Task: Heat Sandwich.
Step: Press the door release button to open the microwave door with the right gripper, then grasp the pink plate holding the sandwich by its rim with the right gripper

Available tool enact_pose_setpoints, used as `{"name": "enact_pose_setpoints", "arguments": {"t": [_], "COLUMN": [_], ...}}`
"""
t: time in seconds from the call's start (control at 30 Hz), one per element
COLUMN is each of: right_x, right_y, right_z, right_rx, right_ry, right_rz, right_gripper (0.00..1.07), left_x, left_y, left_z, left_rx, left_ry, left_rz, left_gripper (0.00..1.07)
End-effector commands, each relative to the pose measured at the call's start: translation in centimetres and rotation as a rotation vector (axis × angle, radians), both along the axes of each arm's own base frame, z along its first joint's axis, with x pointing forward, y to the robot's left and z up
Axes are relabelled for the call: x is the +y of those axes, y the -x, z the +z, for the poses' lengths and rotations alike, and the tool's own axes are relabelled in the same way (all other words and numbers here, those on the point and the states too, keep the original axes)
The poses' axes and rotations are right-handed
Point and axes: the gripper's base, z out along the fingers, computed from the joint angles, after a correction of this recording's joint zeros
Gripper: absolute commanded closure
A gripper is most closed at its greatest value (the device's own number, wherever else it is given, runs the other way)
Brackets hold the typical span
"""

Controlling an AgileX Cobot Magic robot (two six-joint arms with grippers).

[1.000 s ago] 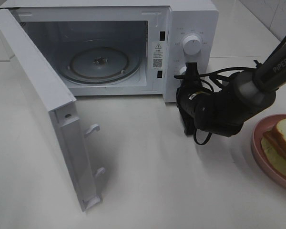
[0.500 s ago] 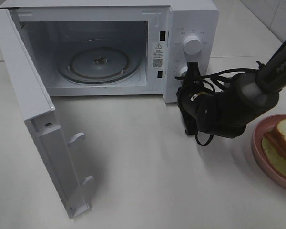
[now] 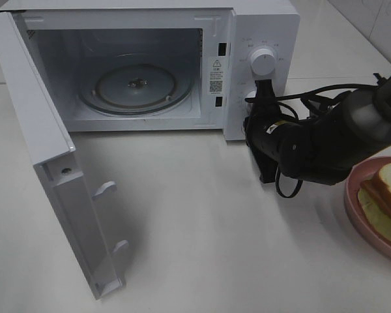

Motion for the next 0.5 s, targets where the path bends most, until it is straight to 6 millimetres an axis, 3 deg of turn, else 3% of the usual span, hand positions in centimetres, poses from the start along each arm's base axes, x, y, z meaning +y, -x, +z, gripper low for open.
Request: {"name": "enact_pose_setpoints", "arguments": {"t": [0.03,0.5], "right_x": [0.1,-0.5], "right_y": [0.6,4.3], "right_z": [0.7,2.8], "right_rx": [0.002,0.146], "right_ry": [0.04,0.309], "right_rz": [0.054,0.355], "right_gripper": [1.07,1.07], "left_x": [0.0,0.0], "left_y": [0.2,0.2], "left_z": [0.0,0.0], "left_rx": [-0.026,-0.026], "left_ry": [0.004,0.004], "left_rz": [-0.005,-0.005], "left_gripper": [0.09,0.09]}}
